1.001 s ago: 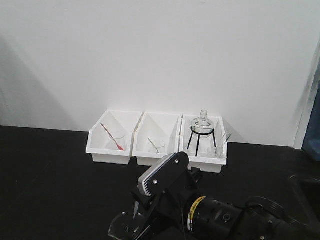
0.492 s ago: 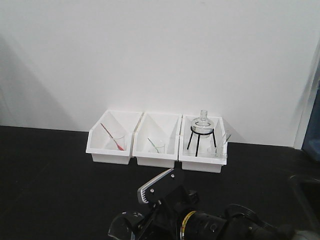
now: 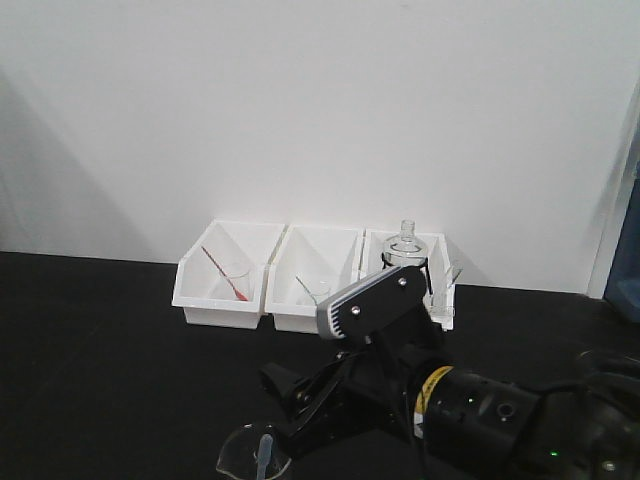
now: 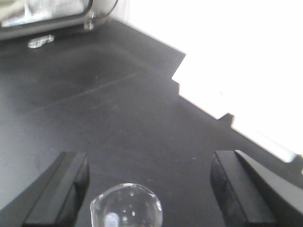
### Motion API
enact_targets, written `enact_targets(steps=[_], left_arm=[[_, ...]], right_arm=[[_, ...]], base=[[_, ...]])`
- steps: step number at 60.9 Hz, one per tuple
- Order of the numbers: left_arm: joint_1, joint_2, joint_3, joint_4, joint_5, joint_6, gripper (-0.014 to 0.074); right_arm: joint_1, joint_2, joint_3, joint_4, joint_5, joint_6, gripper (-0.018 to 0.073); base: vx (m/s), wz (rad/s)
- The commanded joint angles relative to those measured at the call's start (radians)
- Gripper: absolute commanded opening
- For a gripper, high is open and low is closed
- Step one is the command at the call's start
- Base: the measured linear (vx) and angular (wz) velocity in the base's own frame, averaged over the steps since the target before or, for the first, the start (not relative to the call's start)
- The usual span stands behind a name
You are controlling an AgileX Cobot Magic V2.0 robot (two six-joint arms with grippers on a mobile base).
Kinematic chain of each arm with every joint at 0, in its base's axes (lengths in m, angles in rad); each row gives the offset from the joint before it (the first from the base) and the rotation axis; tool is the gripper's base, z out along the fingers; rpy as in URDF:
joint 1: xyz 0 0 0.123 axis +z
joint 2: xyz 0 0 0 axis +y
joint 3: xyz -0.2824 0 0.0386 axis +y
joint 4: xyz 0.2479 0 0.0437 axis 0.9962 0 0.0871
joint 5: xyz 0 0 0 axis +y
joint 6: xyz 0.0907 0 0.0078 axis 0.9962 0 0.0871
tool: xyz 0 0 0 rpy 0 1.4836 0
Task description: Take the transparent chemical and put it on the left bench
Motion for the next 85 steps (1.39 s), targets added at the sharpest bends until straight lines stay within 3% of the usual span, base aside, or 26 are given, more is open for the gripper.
enact_targets(steps=[1,16,27,47,56,62,71,76,81,85], left_arm=[[-0.002,-0.019,0.016,-0.001,-0.078,-0.008,-0.0003],[-0.002,-0.019,0.016,-0.001,-0.078,-0.008,-0.0003],[-0.002,-0.019,0.016,-0.001,-0.078,-0.008,-0.0003],[-0.002,-0.019,0.016,-0.001,-0.078,-0.008,-0.0003],[-0.002,-0.019,0.016,-0.001,-0.078,-0.008,-0.0003],[-0.002,-0.019,0.016,-0.001,-0.078,-0.008,-0.0003],[-0.002,-0.019,0.016,-0.001,-0.078,-0.008,-0.0003],[-0.002,-0.019,0.016,-0.001,-0.078,-0.008,-0.0003],[-0.002,-0.019,0.016,-0.001,-0.078,-0.008,-0.0003],[-0.002,-0.019,0.016,-0.001,-0.078,-0.008,-0.0003]], right_arm=[[0.002,-0.140,-0.021,-0.023,0.063,0.001,0.0559],[0.003,-0.534,0.196,-0.025,0.142,0.002,0.0559],[0.003,-0.702,0.338,-0.020,0.228,0.005,0.0559],[0.003,-0.820,0.459,-0.025,0.281,0.004,0.0557],[-0.006,-0.827,0.458,-0.090,0.300,0.003,0.0498],[-0.104,-0.882,0.458,-0.060,0.304,0.001,0.0410],[-0.373,-1.074,0.538,-0.032,0.239,-0.002,0.0239],[-0.483,-1.197,0.612,-0.030,0.240,-0.017,0.0136],[-0.561,-1.309,0.715,0.046,0.241,-0.059,0.0038],[-0.608,-1.383,0.803,0.161,0.238,-0.124,-0.0014]], base=[[0.00,0.00],[0.00,0.00],[0.00,0.00],[0.00,0.00],[0.00,0.00],[0.00,0.00],[0.00,0.00],[0.00,0.00],[0.00,0.00],[0.00,0.00]])
